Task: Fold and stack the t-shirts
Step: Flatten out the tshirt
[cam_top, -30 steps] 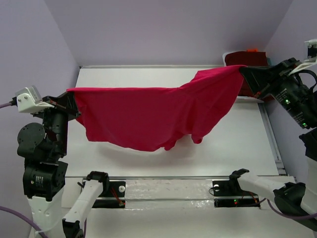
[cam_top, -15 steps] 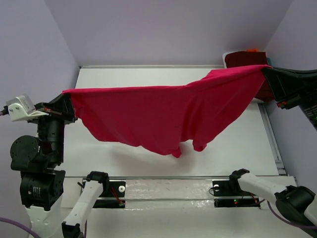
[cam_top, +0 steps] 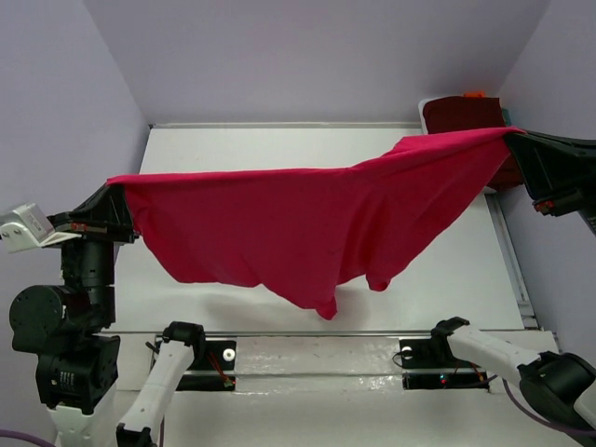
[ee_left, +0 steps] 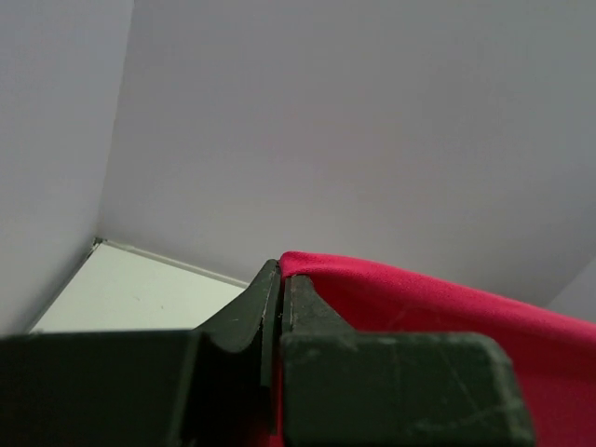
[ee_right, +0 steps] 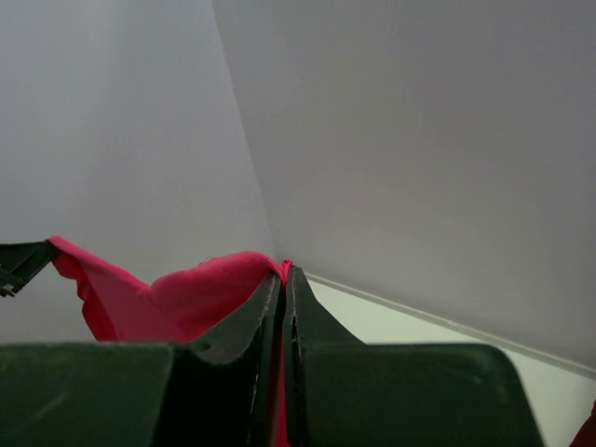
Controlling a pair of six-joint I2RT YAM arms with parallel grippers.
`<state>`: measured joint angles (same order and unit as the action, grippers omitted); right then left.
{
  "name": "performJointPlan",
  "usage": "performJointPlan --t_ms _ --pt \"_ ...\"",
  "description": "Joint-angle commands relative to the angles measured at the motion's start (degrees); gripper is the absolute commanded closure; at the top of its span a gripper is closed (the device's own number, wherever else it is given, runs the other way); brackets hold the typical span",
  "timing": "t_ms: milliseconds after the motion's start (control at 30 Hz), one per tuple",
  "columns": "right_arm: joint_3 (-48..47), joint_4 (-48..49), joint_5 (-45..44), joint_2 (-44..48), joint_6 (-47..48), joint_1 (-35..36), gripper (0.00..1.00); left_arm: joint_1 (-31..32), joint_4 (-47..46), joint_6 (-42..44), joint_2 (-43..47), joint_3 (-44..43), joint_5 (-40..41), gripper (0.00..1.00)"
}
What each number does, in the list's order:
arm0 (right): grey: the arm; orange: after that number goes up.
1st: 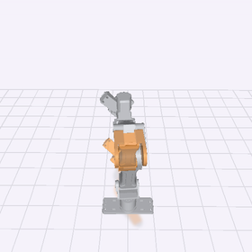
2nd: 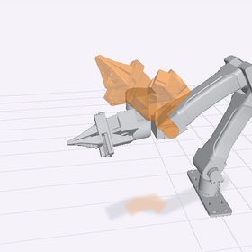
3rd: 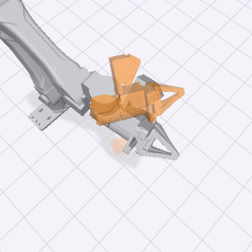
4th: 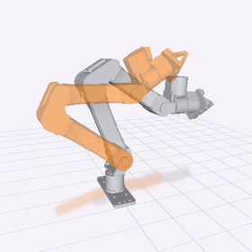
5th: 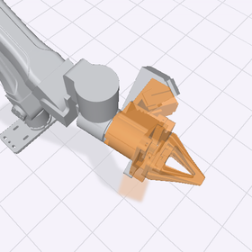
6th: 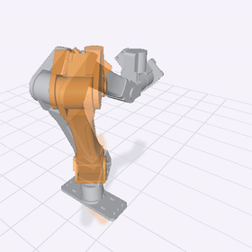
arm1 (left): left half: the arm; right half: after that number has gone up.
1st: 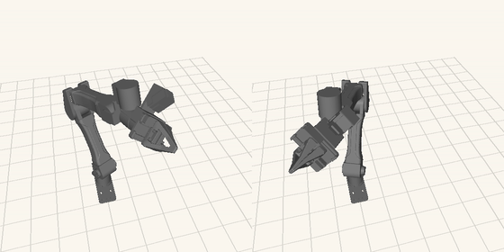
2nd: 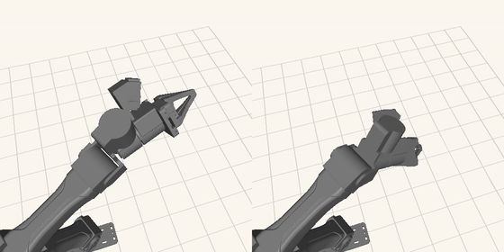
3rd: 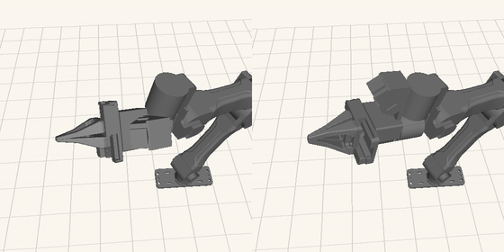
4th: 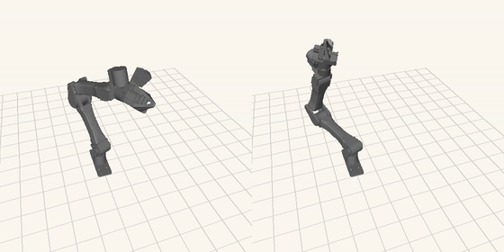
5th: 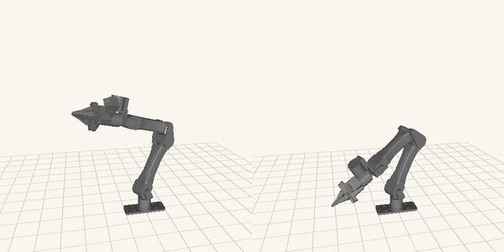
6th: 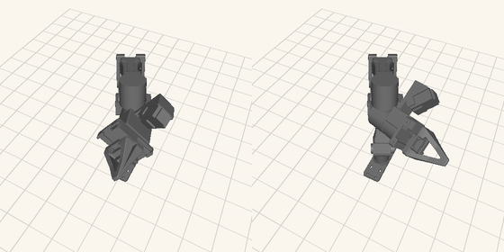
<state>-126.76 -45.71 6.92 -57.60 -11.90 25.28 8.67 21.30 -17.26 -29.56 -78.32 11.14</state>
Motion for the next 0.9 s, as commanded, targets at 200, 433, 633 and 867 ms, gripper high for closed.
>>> performJointPlan --t_ms 200,433,633,867 --pt "-4.9 8.4 0.6 2.0 1.1 0.5 0.93 0.7 -5.0 1.5 0.2 1.1 4.4 0.94" --pt "-10.5 4.9 -3.1 -4.5 2.6 0.5 0.93 1.2 -4.3 1.5 -2.2 0.0 6.0 0.94" --pt "-4.4 4.1 -7.2 -7.6 3.3 0.5 0.93 1.7 -3.1 1.6 -5.1 -1.1 8.8 0.94" --pt "2.9 2.2 -16.0 -16.0 4.1 0.5 0.93 2.2 -3.0 1.3 -15.1 -3.2 12.2 0.94"
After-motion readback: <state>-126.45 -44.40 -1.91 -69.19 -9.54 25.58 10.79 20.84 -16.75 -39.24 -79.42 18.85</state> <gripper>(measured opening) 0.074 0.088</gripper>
